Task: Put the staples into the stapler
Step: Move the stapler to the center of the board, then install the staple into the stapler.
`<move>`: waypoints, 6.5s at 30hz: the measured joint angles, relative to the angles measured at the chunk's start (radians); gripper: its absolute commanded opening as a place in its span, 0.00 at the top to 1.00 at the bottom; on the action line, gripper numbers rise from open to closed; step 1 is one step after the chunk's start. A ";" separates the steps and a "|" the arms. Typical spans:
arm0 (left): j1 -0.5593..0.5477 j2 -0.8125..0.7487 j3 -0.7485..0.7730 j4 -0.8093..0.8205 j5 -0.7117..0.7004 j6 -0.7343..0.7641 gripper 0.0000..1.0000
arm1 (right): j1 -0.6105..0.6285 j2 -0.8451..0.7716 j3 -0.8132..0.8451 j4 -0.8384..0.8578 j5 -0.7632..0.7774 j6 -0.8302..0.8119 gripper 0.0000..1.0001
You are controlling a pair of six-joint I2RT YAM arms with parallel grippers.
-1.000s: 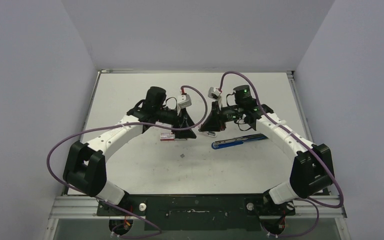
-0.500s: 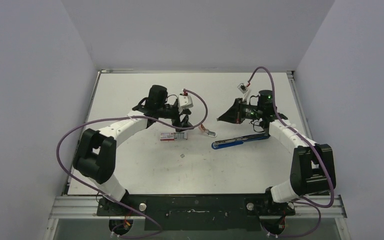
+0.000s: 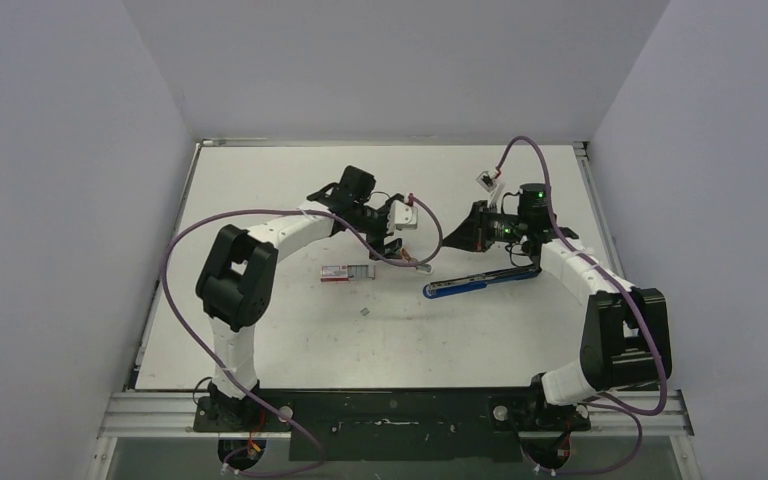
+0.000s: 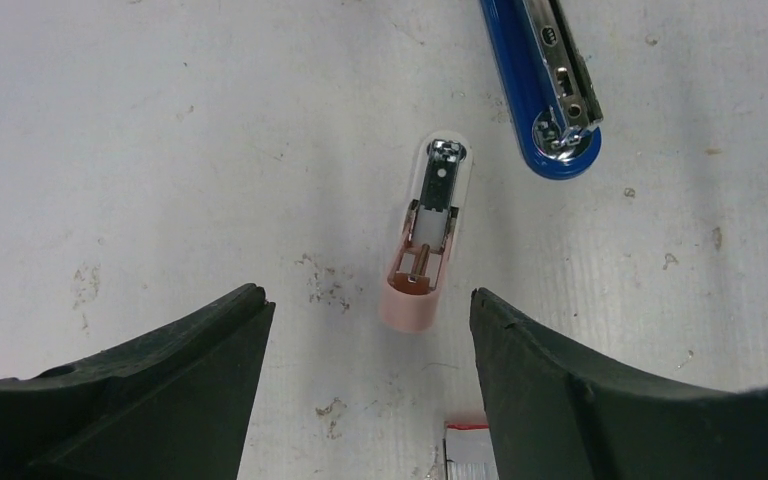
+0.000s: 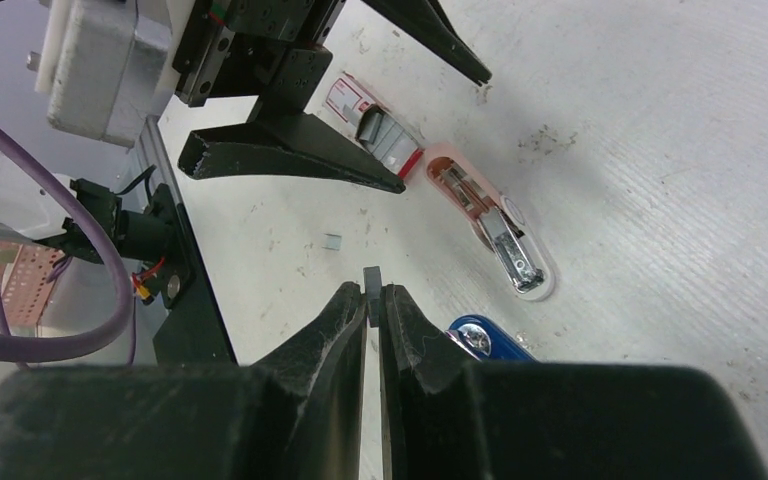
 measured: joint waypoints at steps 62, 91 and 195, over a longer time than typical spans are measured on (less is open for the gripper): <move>-0.283 -0.467 -0.581 0.161 -0.516 -0.672 0.91 | 0.003 0.062 0.105 -0.233 0.072 -0.212 0.95; -0.293 -0.532 -0.695 0.245 -0.497 -0.555 0.51 | 0.065 0.061 0.105 -0.258 0.143 -0.294 0.95; 0.141 -0.484 -0.255 -0.076 -0.261 -0.415 0.41 | 0.335 0.296 -0.025 -0.122 0.258 0.388 0.95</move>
